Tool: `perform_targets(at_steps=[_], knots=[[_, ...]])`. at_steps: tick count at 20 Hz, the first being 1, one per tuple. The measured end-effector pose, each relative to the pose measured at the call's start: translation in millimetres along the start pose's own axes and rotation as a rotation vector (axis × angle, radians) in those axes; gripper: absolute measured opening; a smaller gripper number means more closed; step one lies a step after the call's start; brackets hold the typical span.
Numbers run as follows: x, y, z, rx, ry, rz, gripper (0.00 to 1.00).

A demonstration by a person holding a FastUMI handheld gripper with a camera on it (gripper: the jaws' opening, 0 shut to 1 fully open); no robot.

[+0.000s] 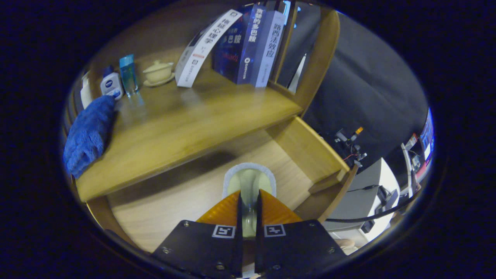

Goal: Pull open the drawer, take out the items inside it, and place them on the countertop above the cabinet.

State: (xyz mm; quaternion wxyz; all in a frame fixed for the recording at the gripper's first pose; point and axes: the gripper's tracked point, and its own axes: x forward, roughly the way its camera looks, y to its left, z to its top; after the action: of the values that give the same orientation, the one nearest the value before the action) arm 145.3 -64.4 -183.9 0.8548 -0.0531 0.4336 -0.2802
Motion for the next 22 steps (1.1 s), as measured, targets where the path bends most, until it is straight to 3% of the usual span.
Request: perform_targets(at_steps=[3,5,10,14,17,22], knots=[[-22,-9,27,-0.02,-0.067,-0.024,0.13],[-36,-3,49,-0.027,-0.128,0.003,0.12],[-57,53,101,-0.082,-0.257,0.213,0.12],[-60,94,126,-0.135,-0.311,0.336,0.13],[-50,121,130,-0.175,-0.328,0.407,0.13],[-35,141,130,-0.212,-0.325,0.454,0.15]])
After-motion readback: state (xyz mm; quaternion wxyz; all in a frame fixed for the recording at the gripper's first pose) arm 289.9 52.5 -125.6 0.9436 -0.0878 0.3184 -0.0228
